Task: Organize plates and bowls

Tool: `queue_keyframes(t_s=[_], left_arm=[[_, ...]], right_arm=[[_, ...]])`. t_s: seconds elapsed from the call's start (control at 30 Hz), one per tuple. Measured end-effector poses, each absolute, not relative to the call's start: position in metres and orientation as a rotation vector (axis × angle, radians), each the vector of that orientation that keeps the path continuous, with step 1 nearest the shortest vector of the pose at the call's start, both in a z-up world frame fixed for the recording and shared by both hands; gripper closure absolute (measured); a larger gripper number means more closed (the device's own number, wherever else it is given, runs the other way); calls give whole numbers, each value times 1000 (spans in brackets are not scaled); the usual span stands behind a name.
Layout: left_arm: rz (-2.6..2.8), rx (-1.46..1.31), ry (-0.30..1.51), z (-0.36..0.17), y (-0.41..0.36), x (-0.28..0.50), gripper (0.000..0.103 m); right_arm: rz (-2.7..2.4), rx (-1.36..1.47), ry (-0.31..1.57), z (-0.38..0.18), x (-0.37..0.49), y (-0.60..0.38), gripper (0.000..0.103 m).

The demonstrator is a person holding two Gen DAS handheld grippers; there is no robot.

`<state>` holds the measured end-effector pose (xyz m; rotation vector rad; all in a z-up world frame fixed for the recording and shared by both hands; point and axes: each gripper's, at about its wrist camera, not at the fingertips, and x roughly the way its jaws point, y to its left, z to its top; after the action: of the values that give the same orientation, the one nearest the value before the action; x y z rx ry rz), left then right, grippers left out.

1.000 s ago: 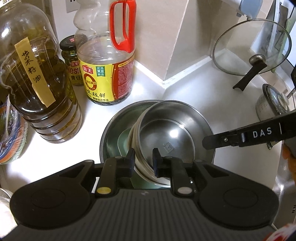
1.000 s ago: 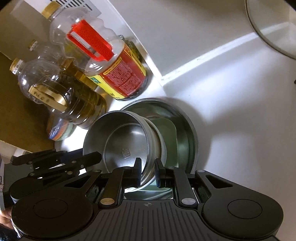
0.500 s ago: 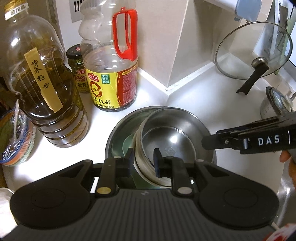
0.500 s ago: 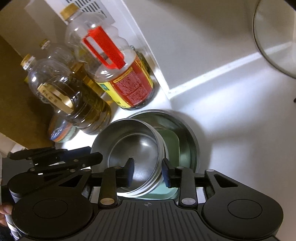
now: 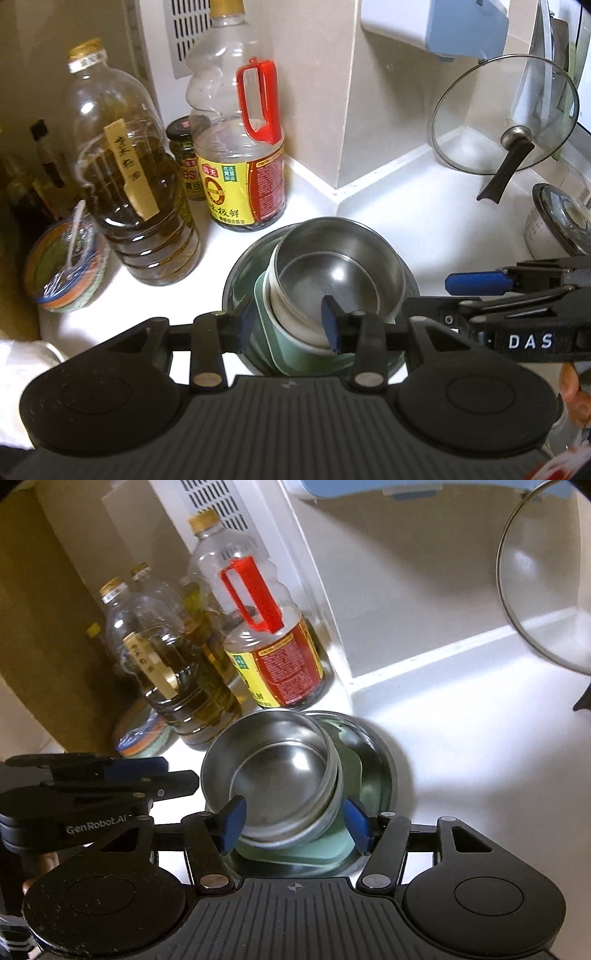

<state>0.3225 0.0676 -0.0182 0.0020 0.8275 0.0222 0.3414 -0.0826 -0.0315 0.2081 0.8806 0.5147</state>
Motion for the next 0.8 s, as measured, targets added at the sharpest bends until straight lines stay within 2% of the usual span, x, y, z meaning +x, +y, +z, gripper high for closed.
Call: queue_keyframes(t_s=[0.8], left_arm=[[57,-65,786,-39,41,177,66]], right_arm=[[376,195,820,-52,200,-96,40]])
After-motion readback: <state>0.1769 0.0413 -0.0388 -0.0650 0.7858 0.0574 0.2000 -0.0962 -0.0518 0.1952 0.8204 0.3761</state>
